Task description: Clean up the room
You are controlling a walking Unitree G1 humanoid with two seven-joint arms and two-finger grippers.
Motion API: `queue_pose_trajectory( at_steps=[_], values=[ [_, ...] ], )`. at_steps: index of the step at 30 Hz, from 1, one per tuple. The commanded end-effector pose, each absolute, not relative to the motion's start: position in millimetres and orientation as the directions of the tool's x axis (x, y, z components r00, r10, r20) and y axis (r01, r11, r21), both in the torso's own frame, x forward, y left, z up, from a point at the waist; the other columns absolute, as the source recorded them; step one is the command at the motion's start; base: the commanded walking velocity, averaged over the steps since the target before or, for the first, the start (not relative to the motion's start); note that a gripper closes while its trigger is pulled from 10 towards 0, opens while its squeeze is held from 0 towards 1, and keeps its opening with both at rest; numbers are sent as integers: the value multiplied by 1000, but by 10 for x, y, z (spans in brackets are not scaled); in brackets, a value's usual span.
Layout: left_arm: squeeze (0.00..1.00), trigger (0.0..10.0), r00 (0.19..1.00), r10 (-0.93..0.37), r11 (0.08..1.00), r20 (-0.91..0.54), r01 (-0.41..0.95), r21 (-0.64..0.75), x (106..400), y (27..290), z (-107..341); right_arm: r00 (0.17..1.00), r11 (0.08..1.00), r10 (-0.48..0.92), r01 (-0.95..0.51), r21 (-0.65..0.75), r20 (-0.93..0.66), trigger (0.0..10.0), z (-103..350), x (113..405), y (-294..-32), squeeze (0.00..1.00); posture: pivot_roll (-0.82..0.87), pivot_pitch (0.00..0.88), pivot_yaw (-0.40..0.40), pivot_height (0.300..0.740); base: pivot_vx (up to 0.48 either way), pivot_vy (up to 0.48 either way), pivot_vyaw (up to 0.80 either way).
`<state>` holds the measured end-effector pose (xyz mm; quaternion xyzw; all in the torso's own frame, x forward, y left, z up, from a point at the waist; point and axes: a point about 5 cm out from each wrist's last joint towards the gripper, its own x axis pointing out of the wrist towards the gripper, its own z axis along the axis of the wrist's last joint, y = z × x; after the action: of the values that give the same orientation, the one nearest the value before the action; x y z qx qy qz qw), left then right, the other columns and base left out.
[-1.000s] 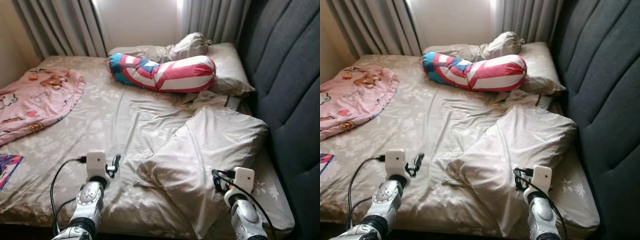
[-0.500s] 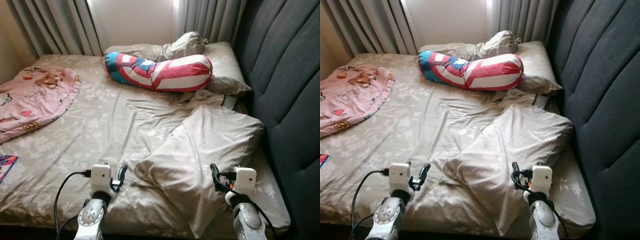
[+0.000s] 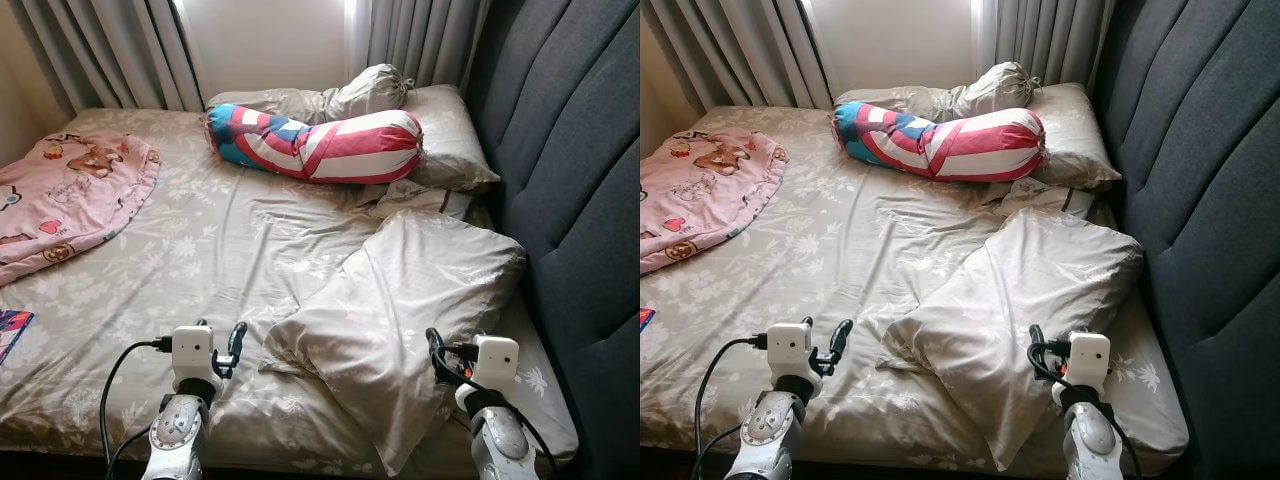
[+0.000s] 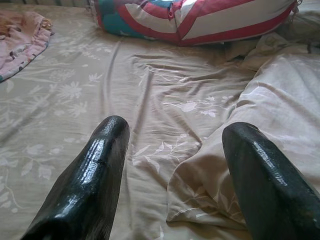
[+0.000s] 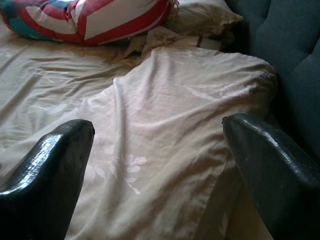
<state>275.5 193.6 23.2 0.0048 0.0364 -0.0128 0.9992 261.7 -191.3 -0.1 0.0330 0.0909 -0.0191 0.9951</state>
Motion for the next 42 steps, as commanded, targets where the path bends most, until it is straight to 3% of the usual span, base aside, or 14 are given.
queue_pose_trajectory(
  at_steps=[1, 27, 42],
  values=[
    [0, 10000, 996, -26, 1000, -86, 26, 0, 2745, 1941, 216, 983, 997, -28, 41, 66, -180, 10000, 8, 2623, -1902, 0, -36, 0, -8, 740, 0, 0, 0],
    [0, 10000, 998, -47, 998, -36, 48, 31, 2898, 1961, 398, 978, 994, -53, 72, 87, -202, 10000, 5, 2654, -1891, 0, -22, 0, 6, 740, 234, 0, 0],
    [0, 10000, 998, -44, 999, -37, 45, 22, 2879, 1955, 392, 971, 990, -69, 95, 108, -228, 10000, -19, 2658, -1887, 0, -9, 0, 6, 740, 0, 0, 0]
  ],
)
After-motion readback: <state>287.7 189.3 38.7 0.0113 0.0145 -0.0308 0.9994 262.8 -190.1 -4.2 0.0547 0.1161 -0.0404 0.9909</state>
